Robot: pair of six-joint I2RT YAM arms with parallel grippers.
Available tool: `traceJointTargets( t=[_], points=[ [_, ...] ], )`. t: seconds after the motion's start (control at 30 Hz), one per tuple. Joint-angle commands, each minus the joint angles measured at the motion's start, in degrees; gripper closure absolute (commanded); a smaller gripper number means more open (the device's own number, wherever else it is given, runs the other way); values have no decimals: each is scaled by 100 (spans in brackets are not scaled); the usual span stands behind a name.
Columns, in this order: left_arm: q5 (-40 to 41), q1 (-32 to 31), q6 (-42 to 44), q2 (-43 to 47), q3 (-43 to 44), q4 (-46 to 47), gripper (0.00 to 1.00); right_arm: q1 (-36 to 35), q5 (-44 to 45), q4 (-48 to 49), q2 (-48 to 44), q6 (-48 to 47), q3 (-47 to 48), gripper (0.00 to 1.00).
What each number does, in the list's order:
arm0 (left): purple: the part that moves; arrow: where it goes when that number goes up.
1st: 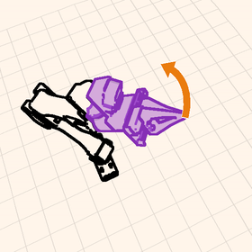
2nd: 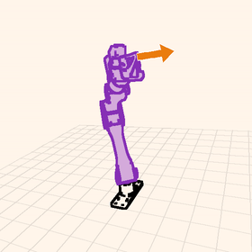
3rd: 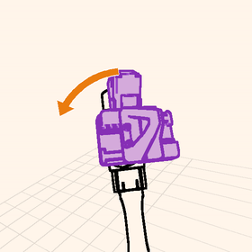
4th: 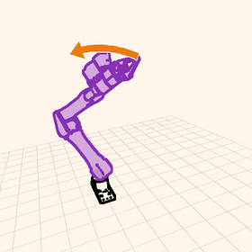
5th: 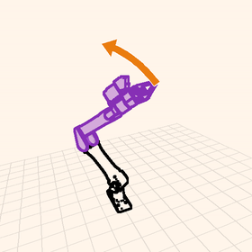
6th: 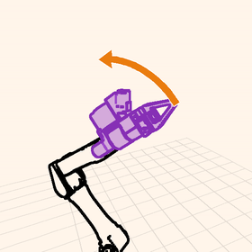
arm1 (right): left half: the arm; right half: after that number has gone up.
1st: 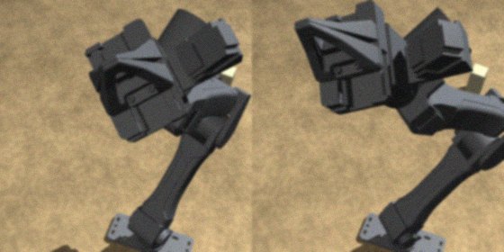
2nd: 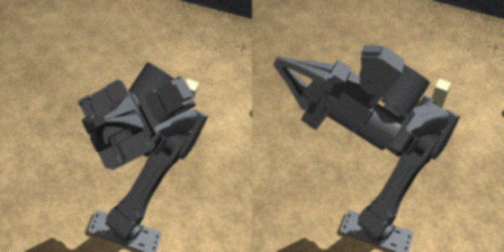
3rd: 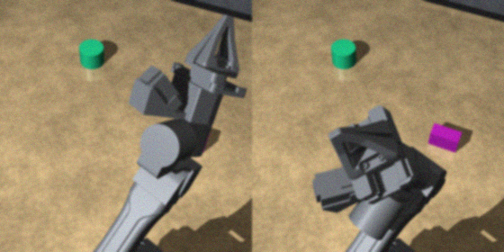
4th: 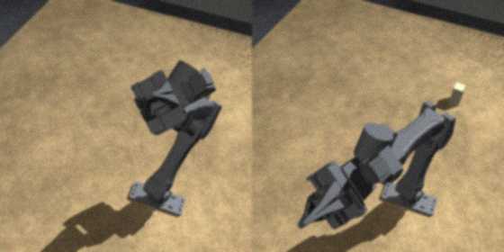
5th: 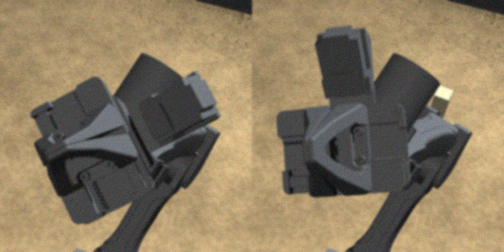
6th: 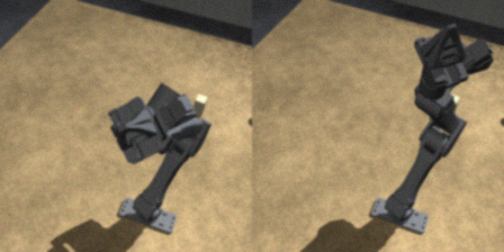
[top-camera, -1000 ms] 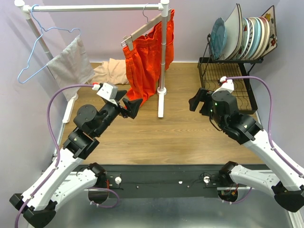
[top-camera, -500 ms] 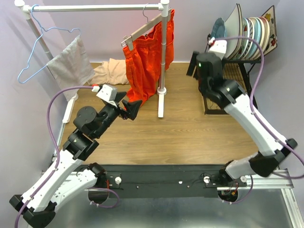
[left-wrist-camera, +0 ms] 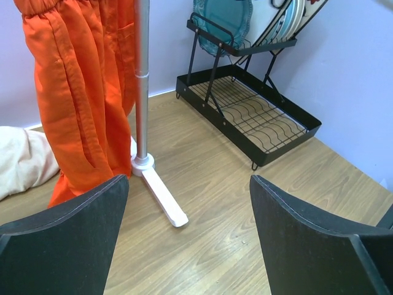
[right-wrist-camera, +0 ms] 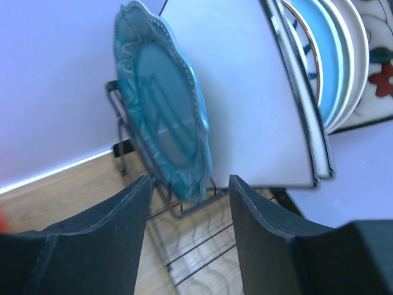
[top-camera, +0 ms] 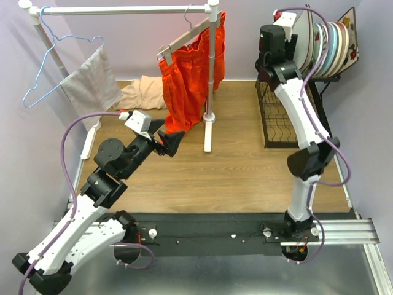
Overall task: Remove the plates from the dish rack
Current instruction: Unload the plate from the dish rack.
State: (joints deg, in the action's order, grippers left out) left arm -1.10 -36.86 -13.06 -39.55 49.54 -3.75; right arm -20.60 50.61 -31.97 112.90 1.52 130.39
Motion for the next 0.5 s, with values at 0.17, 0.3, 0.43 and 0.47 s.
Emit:
traceJointTargets(
  t=[0.17,0.3,0.43,0.47],
  points=[
    [-215,30,31,-105,-102,102,12,258,758,1210,777,-1400,392,41],
    [-180,48,23,-114,-102,85,12,451,407,1280,768,-1330,295,43],
    [-48,56,23,-105,-129,85,12,557,46,1377,830,-1242,268,47],
    [-30,65,23,-132,-120,59,12,574,45,1377,865,-1242,311,48]
  ],
)
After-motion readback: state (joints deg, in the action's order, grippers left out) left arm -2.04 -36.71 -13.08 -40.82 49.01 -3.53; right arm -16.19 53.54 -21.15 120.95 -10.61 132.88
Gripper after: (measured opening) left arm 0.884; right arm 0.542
